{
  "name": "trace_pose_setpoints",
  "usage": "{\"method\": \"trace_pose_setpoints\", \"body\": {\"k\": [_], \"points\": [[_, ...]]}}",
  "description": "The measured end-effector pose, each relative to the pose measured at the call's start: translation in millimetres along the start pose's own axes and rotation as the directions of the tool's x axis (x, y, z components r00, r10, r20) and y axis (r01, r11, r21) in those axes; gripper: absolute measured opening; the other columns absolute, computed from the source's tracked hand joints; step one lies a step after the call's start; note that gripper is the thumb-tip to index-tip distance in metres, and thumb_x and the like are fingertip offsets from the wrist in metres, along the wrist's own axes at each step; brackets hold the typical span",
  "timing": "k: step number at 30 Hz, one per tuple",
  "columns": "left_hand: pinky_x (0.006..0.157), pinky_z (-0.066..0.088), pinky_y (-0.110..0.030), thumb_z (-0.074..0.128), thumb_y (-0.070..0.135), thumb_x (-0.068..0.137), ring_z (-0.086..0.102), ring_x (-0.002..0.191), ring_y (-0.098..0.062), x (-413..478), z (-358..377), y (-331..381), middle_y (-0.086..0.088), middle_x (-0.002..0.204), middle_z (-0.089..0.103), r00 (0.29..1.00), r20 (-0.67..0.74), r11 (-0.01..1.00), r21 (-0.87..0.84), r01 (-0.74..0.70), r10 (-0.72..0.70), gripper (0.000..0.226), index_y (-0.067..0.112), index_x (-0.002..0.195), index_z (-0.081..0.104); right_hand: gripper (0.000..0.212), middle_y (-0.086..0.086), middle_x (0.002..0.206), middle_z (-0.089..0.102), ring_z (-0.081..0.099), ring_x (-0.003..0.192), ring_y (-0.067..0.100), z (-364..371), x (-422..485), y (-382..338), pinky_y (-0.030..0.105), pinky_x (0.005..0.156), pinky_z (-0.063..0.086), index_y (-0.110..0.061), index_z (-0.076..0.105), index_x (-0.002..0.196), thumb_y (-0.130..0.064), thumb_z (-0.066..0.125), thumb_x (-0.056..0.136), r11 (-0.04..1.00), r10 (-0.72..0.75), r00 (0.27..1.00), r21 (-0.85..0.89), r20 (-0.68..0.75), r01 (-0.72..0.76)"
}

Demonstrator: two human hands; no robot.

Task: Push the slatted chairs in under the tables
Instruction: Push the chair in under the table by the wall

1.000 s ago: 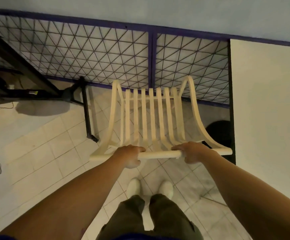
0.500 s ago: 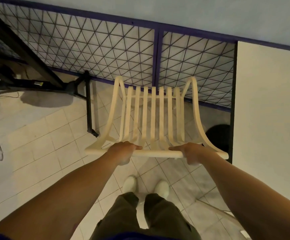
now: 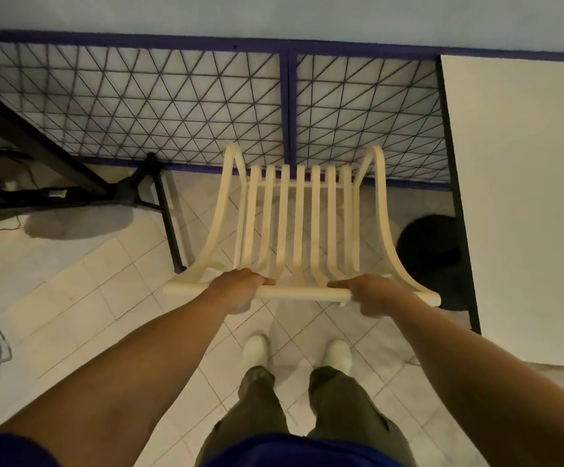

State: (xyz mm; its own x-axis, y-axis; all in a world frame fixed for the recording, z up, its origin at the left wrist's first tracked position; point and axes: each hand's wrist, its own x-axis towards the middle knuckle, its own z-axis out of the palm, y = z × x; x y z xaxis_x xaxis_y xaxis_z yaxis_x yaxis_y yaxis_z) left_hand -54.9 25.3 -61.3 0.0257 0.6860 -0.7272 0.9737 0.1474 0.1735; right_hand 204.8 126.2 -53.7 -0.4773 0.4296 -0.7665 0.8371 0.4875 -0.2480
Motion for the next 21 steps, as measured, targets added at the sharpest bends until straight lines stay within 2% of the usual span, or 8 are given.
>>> {"method": "trace_pose_setpoints", "body": {"k": [3, 6, 11, 15, 18, 21], "points": [[0.080, 0.047, -0.038, 0.052, -0.006, 0.093, 0.059, 0.106, -0.027, 2, -5, -19, -0.006, 0.128, 0.055, 0.999, 0.011, 0.998, 0.058, -0.039, 0.038, 0.082, 0.044, 0.155, 0.032, 0.078, -0.001, 0.116, 0.057, 0.058, 0.089, 0.013, 10, 3, -17, 0.028, 0.078, 0.048, -0.047, 0.031, 0.152, -0.002, 0.057, 0.093, 0.998, 0.040, 0.999, 0.055, -0.034, -0.038], [0.082, 0.044, -0.039, 0.049, -0.006, 0.094, 0.057, 0.111, -0.028, 6, -14, -35, -0.006, 0.132, 0.053, 0.998, 0.035, 0.993, 0.104, -0.059, 0.055, 0.082, 0.046, 0.154, 0.031, 0.077, -0.002, 0.114, 0.056, 0.059, 0.090, 0.015, 14, 6, -33, 0.029, 0.080, 0.051, -0.045, 0.031, 0.152, -0.002, 0.056, 0.093, 0.993, 0.072, 0.995, 0.103, -0.065, -0.065], [0.070, 0.045, -0.036, 0.049, -0.006, 0.094, 0.053, 0.089, -0.023, 14, -28, -63, -0.005, 0.128, 0.053, 0.994, 0.063, 0.981, 0.166, -0.097, 0.088, 0.083, 0.049, 0.153, 0.031, 0.078, 0.002, 0.125, 0.058, 0.061, 0.101, 0.019, 21, 13, -59, 0.033, 0.091, 0.053, -0.044, 0.031, 0.153, 0.000, 0.056, 0.092, 0.985, 0.121, 0.989, 0.136, -0.086, -0.108], [0.070, 0.046, -0.035, 0.050, -0.006, 0.093, 0.059, 0.096, -0.025, 21, -39, -79, -0.003, 0.125, 0.055, 0.988, 0.076, 0.964, 0.221, -0.147, 0.134, 0.083, 0.049, 0.153, 0.032, 0.080, 0.003, 0.126, 0.057, 0.060, 0.099, 0.019, 24, 19, -74, 0.033, 0.090, 0.053, -0.045, 0.029, 0.153, 0.000, 0.055, 0.092, 0.974, 0.161, 0.984, 0.175, -0.071, -0.146], [0.067, 0.042, -0.033, 0.050, -0.005, 0.093, 0.055, 0.091, -0.022, 28, -48, -87, -0.003, 0.127, 0.054, 0.982, 0.084, 0.953, 0.237, -0.186, 0.171, 0.082, 0.049, 0.152, 0.034, 0.082, 0.003, 0.128, 0.055, 0.060, 0.102, 0.021, 25, 21, -81, 0.036, 0.092, 0.054, -0.047, 0.028, 0.152, 0.000, 0.056, 0.091, 0.961, 0.192, 0.979, 0.215, -0.067, -0.173], [0.072, 0.048, -0.036, 0.051, -0.005, 0.093, 0.059, 0.097, -0.024, 35, -55, -93, -0.003, 0.129, 0.055, 0.975, 0.083, 0.939, 0.264, -0.220, 0.206, 0.081, 0.049, 0.151, 0.036, 0.082, 0.003, 0.127, 0.056, 0.059, 0.103, 0.021, 28, 22, -87, 0.037, 0.094, 0.052, -0.046, 0.030, 0.151, 0.000, 0.058, 0.090, 0.940, 0.224, 0.971, 0.282, -0.083, -0.193]]}}
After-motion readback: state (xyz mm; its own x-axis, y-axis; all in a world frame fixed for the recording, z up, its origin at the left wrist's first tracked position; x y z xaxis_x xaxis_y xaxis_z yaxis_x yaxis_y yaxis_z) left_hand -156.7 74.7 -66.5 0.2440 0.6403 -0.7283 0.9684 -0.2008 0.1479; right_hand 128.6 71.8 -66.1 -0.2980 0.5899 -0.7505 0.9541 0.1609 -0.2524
